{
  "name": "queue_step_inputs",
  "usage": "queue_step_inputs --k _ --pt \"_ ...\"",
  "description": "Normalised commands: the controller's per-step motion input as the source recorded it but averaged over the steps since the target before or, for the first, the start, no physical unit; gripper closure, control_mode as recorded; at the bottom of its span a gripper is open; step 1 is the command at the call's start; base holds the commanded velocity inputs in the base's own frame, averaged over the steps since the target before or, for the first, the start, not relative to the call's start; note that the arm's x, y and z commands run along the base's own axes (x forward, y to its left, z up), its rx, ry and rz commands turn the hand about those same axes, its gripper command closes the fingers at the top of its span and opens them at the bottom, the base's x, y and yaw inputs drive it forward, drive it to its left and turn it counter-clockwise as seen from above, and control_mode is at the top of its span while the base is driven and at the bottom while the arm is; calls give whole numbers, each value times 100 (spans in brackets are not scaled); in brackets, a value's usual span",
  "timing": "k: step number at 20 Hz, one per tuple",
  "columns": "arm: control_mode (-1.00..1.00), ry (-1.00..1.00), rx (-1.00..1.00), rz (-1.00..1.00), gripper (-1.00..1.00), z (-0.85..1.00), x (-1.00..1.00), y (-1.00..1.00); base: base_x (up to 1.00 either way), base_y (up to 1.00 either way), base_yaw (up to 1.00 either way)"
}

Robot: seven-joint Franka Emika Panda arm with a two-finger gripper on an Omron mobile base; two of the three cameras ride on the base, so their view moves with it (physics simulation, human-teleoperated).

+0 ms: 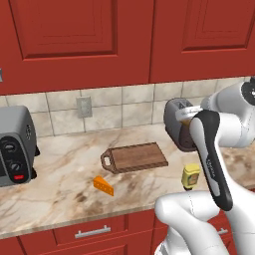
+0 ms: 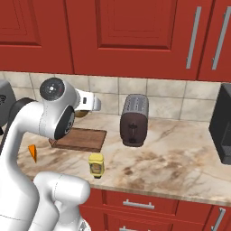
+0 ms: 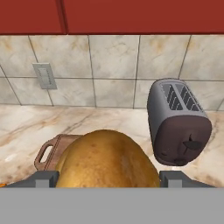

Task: Retrieve the reheated potato from the microwave, then place the potato, cheese, and condiment on the cutting board.

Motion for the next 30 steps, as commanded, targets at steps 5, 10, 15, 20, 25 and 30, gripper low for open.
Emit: queue_step_inputs --k 5,10,15,20,25,30 --pt "-100 0 0 0 100 0 0 0 0 0 0" --pt "-100 0 0 0 100 0 0 0 0 0 0" --pt "-100 0 -1 -5 100 -6 6 7 0 0 0" --pt "-100 11 0 -17 100 -22 40 48 0 0 0" --pt "-100 12 2 -7 100 -28 44 35 0 0 0" --pt "-100 5 15 0 100 -31 29 13 0 0 0"
